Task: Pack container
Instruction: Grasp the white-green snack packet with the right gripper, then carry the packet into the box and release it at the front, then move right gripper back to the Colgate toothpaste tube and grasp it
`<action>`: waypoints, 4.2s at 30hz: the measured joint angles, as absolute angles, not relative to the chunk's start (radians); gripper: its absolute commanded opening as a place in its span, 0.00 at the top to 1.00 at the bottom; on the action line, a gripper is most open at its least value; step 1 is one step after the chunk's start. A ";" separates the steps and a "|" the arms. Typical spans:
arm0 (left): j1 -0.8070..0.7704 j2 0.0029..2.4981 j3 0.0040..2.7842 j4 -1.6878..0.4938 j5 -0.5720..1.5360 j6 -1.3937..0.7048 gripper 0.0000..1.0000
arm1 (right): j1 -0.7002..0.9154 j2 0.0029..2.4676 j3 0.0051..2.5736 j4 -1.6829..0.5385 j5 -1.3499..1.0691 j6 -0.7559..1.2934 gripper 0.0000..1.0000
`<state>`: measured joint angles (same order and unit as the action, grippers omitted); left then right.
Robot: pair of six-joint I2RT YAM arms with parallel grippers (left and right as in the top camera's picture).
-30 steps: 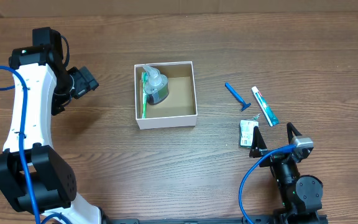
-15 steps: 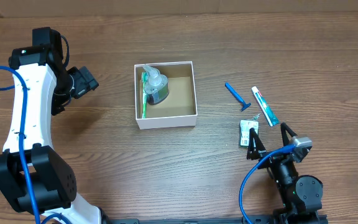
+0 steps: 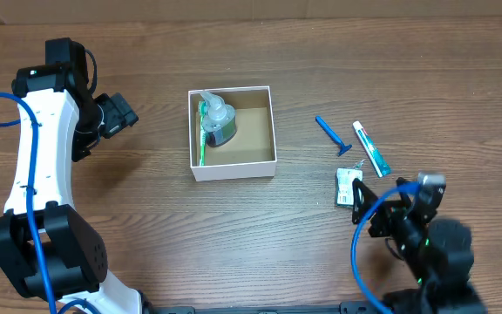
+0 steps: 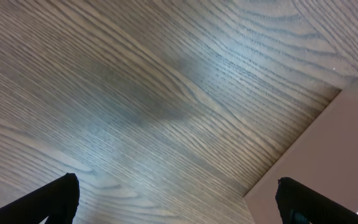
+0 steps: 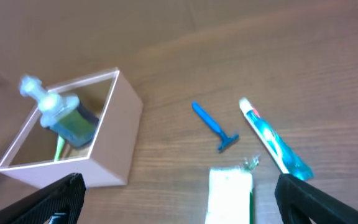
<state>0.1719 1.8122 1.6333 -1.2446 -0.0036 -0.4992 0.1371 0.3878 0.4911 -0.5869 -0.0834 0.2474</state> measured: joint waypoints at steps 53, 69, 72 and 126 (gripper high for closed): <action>0.172 1.812 1.636 -1.243 -0.004 -0.499 0.00 | 0.203 1.646 1.320 -1.098 -0.058 0.208 0.69; 0.172 1.812 1.636 -1.243 -0.004 -0.499 0.00 | 0.623 1.630 1.481 -0.836 -0.125 0.319 0.68; 0.172 1.812 1.636 -1.243 -0.004 -0.499 0.00 | 0.655 1.642 1.481 -0.812 -0.096 0.328 0.68; 0.172 1.812 1.636 -1.243 -0.005 -0.499 0.00 | 0.113 1.486 1.191 -0.833 0.109 0.240 0.12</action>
<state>0.1719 1.8118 1.6356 -1.2430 -0.0048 -0.4992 0.1135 1.4860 1.1908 -0.8330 0.1089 0.2401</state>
